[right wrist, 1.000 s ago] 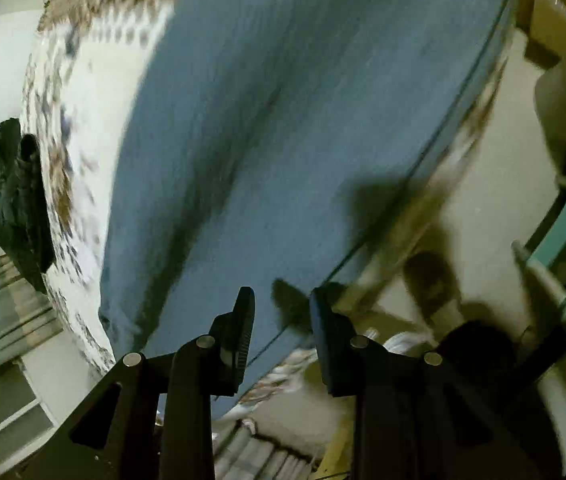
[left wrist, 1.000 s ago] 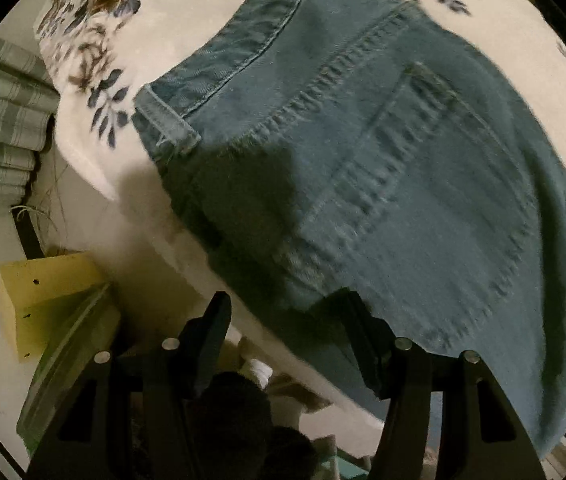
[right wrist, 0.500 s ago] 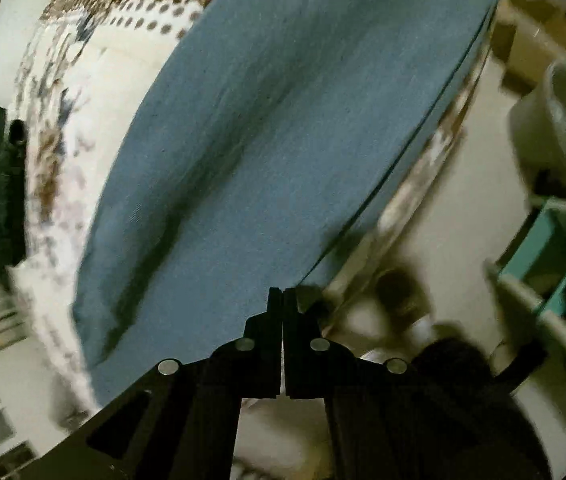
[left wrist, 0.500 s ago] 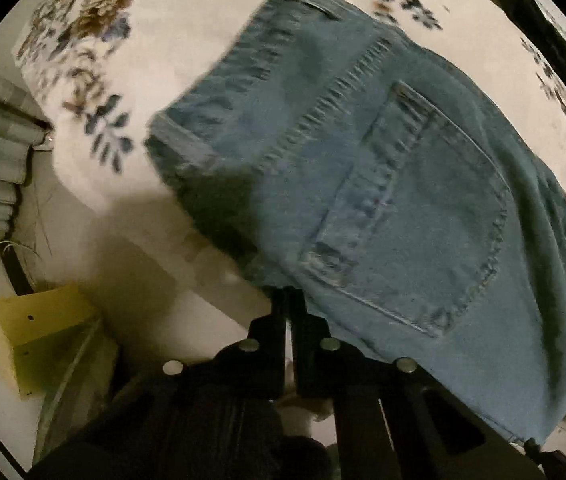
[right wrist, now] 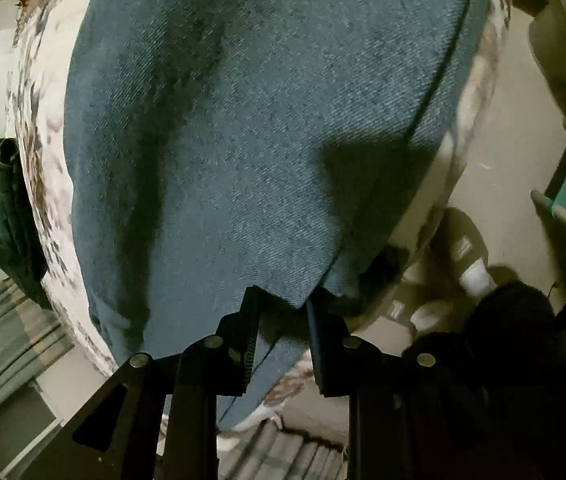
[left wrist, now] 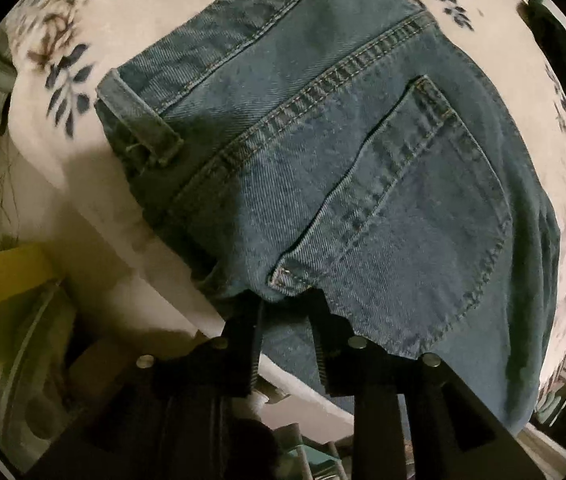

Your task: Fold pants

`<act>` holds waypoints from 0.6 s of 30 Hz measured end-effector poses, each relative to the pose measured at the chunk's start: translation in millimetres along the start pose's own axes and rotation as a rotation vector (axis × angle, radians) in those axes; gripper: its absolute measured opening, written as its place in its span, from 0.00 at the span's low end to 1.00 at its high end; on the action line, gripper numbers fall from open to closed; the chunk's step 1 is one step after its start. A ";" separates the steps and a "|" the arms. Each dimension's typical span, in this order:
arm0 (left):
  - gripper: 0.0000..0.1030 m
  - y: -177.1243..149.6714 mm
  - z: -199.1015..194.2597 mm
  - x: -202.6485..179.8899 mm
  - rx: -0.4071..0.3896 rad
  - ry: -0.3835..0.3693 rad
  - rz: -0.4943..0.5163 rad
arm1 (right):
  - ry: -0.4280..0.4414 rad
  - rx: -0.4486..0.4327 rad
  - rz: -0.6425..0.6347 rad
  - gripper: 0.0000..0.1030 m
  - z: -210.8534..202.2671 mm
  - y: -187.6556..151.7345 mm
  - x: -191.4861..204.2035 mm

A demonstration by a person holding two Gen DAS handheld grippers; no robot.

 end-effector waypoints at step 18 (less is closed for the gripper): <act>0.20 -40.5 -41.7 -67.7 -0.016 0.066 0.201 | -0.210 0.049 -0.136 0.25 -32.1 -6.0 2.2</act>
Point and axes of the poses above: each gripper's, at about its wrist camera, not at the fingertips, and z roughly the way its jaws point, x to its left, y to its top, the point moved 5 cm from there along z, roughly the way its jaws point, and after that the axes turned 6 degrees about x, right-handed, at the moved point
